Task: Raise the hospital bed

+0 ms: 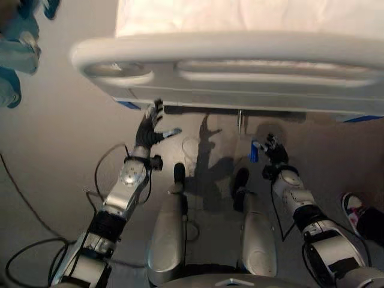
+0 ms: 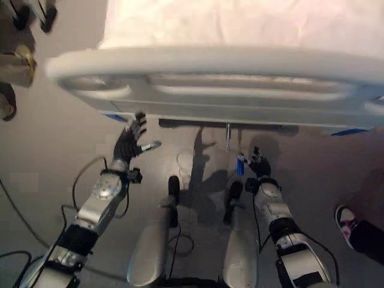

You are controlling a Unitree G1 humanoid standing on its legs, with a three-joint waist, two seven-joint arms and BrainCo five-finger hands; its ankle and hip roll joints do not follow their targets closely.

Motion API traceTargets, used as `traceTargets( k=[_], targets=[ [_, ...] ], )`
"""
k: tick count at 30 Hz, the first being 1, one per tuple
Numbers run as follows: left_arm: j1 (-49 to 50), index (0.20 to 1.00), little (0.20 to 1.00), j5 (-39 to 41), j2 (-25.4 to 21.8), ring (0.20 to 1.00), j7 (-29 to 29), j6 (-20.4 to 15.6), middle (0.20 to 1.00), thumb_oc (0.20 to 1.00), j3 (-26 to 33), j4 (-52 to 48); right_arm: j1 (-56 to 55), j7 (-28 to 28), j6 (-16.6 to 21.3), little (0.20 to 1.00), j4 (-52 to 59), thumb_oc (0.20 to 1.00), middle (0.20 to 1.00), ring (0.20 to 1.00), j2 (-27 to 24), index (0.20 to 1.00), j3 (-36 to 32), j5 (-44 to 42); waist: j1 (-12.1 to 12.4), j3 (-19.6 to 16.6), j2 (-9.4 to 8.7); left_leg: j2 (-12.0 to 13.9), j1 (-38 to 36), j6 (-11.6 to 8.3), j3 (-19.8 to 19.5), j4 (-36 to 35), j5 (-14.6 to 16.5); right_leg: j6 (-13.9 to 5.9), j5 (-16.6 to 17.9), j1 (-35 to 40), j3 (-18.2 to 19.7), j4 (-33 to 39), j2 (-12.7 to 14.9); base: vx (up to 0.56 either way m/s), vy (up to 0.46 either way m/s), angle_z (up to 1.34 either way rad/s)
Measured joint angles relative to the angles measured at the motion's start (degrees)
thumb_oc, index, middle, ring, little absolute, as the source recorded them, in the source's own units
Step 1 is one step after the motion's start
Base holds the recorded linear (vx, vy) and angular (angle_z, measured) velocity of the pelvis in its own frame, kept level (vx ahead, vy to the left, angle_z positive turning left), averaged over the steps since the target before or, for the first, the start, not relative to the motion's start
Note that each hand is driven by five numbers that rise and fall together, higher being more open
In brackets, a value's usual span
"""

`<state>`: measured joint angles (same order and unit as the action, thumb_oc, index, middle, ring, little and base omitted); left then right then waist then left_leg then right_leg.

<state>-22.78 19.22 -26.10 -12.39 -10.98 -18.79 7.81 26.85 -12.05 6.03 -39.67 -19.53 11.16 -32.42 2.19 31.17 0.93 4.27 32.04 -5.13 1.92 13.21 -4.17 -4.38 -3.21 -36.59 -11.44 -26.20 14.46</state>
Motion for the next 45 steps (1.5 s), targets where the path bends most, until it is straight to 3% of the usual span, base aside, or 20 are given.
traceTargets(
  k=[11, 26, 33, 45],
  targets=[
    [-1.4, 1.0, 1.0, -0.4, -0.34, 1.0, -1.73, 0.41, 1.0, 1.0, -0.45, -9.81, 0.18, -1.92, 2.27, 1.0, 10.12, 1.0, 1.0, 1.0, -1.23, 1.0, 0.75, -3.79, -1.43, 0.19, -0.25, 0.29, 10.32, -0.61, -0.81, 2.7, -0.01, 0.8, -0.42, -9.89, 0.03, -3.04, 0.02, -0.01, -0.011, 0.02],
    [-4.77, 1.0, 1.0, 0.07, -0.36, 1.0, -4.38, 0.57, 1.0, 1.0, -2.24, -12.84, 5.75, -1.45, 3.91, 1.0, 5.46, 1.0, 1.0, 1.0, -0.51, 1.0, 2.83, -7.7, -2.79, 0.01, -1.57, -0.28, 16.99, -0.04, -2.26, 5.98, -0.02, 1.23, -0.94, -15.71, -0.12, -5.62, 1.01, 0.02, 0.001, 0.03],
    [-4.62, 1.0, 1.0, 1.97, -0.46, 1.0, -5.56, 0.81, 1.0, 1.0, -2.63, -13.39, 8.5, -0.29, 4.32, 1.0, -2.94, 1.0, 1.0, 1.0, 0.47, 1.0, 3.28, -7.82, -2.88, -0.33, -2.35, -0.22, 16.9, -0.71, -2.69, 6.75, 0.51, 1.56, -2.13, -15.81, -0.32, -7.1, 1.18, 0.02, -0.001, 0.02],
    [-6.35, 1.0, 1.0, 2.34, -2.26, 1.0, -6.38, 1.4, 1.0, 1.0, -3.45, -14.49, 12.46, 0.44, 1.54, 1.0, -11.01, 1.0, 1.0, 1.0, -1.19, 1.0, 3.51, -10.0, -2.07, -0.35, -2.29, -0.36, 18.93, -1.0, -2.65, 7.89, 0.45, 1.79, -2.1, -18.04, -0.21, -8.8, 1.56, 0.0, 0.006, 0.0]
  ],
)
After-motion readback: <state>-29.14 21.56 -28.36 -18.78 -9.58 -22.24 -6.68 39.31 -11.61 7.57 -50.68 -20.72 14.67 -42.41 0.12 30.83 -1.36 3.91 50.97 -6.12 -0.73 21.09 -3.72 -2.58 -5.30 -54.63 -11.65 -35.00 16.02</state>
